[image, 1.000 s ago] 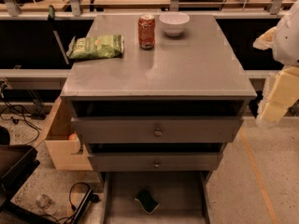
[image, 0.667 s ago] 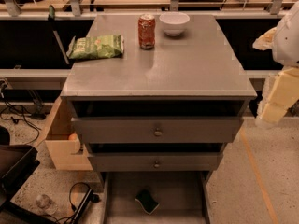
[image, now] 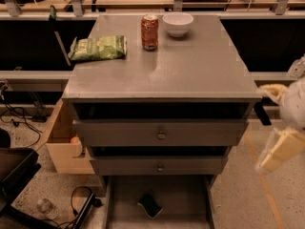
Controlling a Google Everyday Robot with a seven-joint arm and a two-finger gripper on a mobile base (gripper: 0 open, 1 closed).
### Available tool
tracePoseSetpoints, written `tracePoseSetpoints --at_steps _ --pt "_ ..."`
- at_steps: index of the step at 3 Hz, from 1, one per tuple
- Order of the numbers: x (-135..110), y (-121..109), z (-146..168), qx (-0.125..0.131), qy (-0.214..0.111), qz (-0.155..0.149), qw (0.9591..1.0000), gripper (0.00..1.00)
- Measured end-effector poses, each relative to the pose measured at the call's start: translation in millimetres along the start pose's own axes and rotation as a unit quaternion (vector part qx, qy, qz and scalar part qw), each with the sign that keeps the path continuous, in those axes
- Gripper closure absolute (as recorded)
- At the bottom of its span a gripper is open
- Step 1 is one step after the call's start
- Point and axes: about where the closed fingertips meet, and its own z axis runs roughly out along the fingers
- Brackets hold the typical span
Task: Pick sponge from bottom drawer and place on counter
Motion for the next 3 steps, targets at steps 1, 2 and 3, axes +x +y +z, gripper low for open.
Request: tracePoseSetpoints --at_steps 1,2,3 --pt "45 31 63 -0.008 -0.084 0.043 0.9956 0.0" --pt "81 49 89 0.009 -0.138 0.05 0.9891 0.0" --pt "90 53 88 0.018 -0.139 0.015 0.9901 0.0"
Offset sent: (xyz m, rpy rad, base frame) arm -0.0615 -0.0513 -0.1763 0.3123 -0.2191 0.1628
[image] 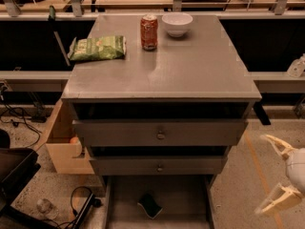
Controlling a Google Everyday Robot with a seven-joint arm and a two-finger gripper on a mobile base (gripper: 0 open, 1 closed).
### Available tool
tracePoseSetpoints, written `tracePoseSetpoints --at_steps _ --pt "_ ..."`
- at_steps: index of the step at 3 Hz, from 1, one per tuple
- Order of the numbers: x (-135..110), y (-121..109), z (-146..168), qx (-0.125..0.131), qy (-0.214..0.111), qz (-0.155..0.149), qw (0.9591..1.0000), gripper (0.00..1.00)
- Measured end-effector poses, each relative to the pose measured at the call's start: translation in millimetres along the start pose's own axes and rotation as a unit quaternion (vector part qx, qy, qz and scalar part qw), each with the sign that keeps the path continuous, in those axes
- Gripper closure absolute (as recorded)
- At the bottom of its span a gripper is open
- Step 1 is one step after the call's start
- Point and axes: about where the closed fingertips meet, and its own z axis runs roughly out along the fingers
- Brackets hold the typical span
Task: Pick sponge from bottom drawer and place on counter
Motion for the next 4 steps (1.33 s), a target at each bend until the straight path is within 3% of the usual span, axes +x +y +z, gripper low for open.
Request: tracePoseSetpoints --at_steps 1,2,3,4 --pt "-1 0 0 -0.001 0.0 -0.001 1.0 0.0" --pt "1 4 26 0.005 -0.002 0.005 1.0 0.0" --pt "9 35 99 -0.004 -0.04 0.025 0.9989 0.0" --pt "25 64 187 -0.019 -0.081 0.026 0.9962 0.0"
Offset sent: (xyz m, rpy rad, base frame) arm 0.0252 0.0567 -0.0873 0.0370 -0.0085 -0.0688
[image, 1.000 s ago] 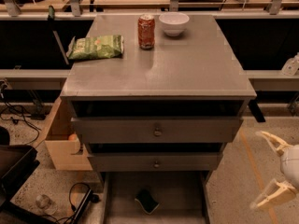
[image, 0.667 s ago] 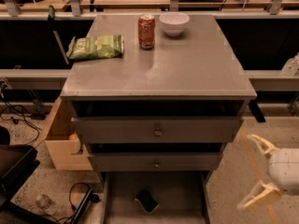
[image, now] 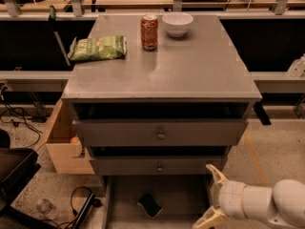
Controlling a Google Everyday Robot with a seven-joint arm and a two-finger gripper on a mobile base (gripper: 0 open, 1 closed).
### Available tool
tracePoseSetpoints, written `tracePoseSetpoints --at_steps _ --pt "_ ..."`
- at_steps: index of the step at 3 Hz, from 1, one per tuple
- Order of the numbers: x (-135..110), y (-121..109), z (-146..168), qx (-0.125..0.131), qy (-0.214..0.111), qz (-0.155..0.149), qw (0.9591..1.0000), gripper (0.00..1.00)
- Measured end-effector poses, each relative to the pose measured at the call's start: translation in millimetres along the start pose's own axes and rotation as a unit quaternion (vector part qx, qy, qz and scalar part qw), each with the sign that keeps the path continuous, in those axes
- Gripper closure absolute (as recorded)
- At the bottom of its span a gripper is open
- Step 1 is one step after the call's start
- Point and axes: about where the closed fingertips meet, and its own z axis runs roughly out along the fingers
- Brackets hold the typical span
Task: Pick sponge from bottom drawer and place on counter
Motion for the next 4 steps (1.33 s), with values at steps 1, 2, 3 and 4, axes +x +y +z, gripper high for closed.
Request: tracePoseSetpoints --at_steps 1,2,3,4 --pt "35 6 78 0.002 -0.014 0.004 0.9999 0.0" --pt "72 -5 144 0.016 -0.018 0.021 0.9995 0.0" --pt "118 -1 196 0.013 -0.007 0.047 0.9988 0.0" --pt "118 -1 196 0.013 -0.007 0.047 0.9988 0.0"
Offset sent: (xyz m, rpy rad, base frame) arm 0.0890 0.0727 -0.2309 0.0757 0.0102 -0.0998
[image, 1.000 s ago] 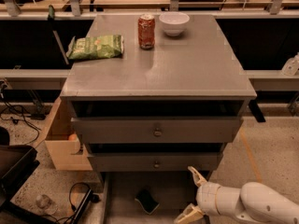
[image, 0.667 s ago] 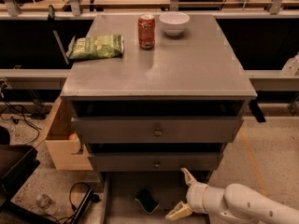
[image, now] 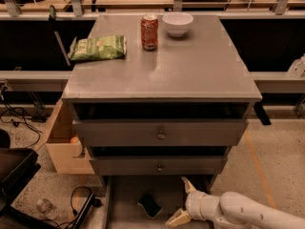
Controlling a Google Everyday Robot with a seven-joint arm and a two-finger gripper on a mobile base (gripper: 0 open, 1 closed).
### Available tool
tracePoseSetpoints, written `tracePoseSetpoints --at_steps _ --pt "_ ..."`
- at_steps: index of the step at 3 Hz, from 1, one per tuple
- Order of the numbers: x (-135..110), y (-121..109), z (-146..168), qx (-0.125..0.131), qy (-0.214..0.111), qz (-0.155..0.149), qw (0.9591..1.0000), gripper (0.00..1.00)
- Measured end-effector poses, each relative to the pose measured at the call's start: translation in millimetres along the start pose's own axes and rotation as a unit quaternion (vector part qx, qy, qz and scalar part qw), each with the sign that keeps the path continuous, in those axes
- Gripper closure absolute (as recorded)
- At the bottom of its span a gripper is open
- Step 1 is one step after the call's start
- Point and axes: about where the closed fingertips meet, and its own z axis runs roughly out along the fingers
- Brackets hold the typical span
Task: Pick sponge from bottom drawer and place on counter
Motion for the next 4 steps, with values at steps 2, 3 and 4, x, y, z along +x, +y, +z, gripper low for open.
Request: tracePoseSetpoints --at_steps 2,3,4 --pt "36 11 62 -0.025 -0.035 0.02 0.9989 0.0" --pt "58 13 93 -0.036 -0.043 0.023 0.9981 0.0" --pt "74 14 122 -0.047 -0.032 0.015 0.9983 0.0"
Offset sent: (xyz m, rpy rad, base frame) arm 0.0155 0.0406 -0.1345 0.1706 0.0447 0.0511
